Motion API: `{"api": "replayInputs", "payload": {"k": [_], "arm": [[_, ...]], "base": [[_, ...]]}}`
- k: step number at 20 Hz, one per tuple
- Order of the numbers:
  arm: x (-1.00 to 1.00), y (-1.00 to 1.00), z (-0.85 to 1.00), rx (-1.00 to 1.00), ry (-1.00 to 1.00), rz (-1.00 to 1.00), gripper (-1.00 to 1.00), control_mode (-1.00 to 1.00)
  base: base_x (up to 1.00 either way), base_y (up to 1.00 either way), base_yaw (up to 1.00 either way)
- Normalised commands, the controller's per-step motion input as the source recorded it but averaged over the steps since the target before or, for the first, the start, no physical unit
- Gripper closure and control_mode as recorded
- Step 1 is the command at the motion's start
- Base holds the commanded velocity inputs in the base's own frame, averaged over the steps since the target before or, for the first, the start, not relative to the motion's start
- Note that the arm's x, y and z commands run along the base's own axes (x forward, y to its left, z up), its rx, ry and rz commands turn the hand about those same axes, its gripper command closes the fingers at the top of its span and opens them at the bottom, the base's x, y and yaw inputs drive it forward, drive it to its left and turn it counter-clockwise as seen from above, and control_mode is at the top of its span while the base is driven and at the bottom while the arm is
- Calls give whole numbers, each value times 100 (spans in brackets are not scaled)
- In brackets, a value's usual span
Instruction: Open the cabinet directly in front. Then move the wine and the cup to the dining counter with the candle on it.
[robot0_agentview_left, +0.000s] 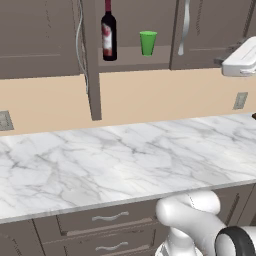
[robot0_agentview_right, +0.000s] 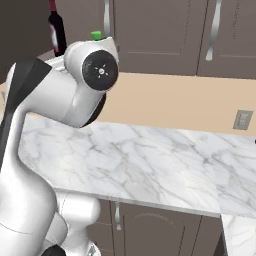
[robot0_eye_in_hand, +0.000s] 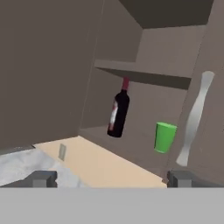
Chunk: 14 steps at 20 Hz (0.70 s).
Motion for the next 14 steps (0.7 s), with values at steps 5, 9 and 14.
{"api": "replayInputs", "payload": {"k": [5,9,14], "arm": [[2,0,4,2,-22,-33,-100,-100],[0,0,2,0,-4,0,-100,-100],[21,-1,6,0,-4,-7,-100,-100]], "base": [[0,0,0],[0,0,0],[0,0,0]]}}
